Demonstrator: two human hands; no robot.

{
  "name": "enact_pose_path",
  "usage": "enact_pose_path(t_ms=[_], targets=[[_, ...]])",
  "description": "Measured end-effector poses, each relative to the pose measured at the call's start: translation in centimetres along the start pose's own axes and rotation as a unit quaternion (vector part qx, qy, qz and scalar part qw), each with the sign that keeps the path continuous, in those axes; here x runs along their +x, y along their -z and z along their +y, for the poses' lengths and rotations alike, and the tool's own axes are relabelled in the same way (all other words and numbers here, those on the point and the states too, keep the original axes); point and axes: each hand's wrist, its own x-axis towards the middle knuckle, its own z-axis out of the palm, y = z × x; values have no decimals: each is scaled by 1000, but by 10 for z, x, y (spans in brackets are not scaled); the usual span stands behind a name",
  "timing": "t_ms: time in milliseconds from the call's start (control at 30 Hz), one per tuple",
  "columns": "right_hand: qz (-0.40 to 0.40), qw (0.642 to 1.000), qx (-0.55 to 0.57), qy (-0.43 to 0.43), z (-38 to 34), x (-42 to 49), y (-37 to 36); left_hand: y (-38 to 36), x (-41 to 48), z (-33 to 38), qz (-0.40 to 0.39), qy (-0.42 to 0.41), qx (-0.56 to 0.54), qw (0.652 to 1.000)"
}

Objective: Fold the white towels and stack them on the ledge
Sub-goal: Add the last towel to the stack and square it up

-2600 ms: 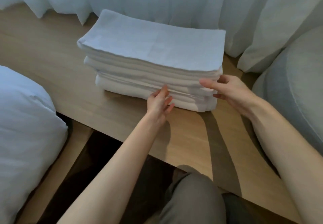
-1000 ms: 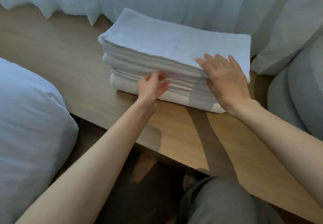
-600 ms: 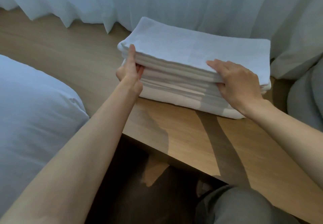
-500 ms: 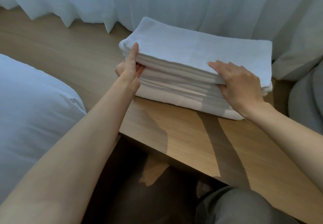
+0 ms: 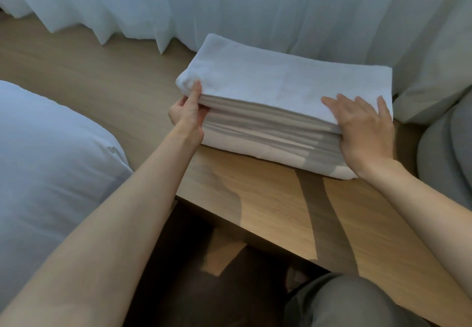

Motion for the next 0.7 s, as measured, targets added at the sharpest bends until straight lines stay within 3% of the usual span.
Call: enact_pose_path(t_ms=[133,267,467,600,700], targets=[[12,997,39,-72,4,-11,7,-1,-16,-10,-3,-23,18,1000],[8,986,132,-102,14,-24,6,-14,-35,-27,-4,9,-16,1000],[62,981,180,-45,39,-22,10,-32,-39,-35,33,-16,7,999],[-11,975,211,-62,36,-33,3,-29,-42,-40,42,-45,32,998],[-38,951,291,-94,35,-33,1,-27,-45,-41,92,-72,101,988]])
